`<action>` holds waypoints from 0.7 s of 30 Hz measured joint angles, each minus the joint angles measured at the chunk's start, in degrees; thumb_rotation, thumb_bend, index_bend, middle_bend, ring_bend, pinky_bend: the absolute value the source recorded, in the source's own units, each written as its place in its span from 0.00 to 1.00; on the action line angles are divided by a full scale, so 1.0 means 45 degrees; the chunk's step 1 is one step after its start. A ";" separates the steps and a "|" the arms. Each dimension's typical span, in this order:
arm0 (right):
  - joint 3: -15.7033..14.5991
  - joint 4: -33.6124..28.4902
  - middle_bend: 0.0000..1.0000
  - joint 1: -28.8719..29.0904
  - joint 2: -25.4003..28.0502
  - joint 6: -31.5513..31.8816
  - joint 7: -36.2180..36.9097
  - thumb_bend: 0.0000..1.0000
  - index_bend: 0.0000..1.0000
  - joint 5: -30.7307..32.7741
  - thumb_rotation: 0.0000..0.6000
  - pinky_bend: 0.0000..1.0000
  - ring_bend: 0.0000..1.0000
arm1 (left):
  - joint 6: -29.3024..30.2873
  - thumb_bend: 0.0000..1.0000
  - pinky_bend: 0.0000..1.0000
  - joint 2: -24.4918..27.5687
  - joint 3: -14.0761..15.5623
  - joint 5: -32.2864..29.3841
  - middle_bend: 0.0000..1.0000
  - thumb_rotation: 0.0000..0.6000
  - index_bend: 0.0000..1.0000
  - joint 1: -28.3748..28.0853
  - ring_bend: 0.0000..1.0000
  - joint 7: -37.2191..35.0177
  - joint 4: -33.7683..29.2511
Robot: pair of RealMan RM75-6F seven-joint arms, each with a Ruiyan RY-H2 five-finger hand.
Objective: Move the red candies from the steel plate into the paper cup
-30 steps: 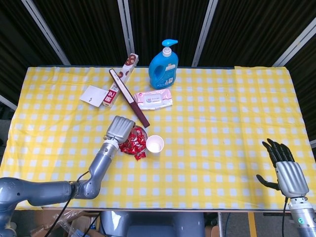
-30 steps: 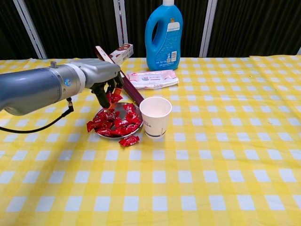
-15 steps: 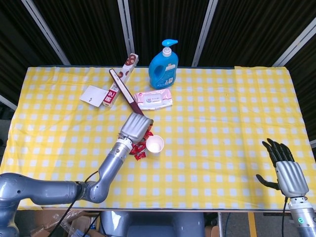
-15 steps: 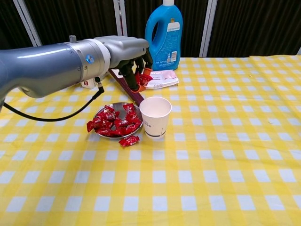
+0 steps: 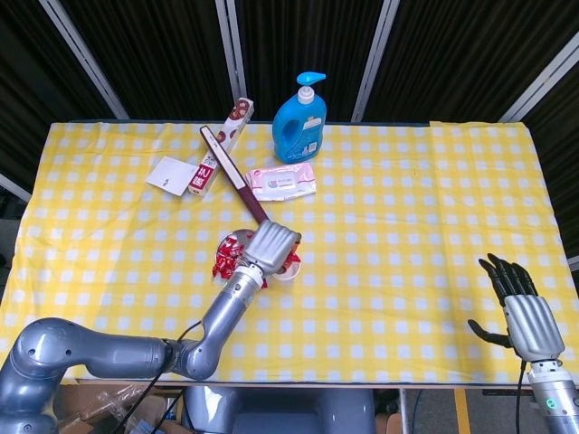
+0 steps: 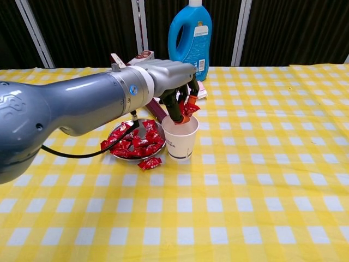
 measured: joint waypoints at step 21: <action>0.0017 0.0049 0.00 -0.0030 -0.0041 0.0159 0.0032 0.28 0.00 -0.0049 1.00 0.00 0.00 | 0.0341 0.25 0.87 0.0408 0.0145 -0.0218 0.49 1.00 0.39 0.0205 0.78 -0.0064 -0.0515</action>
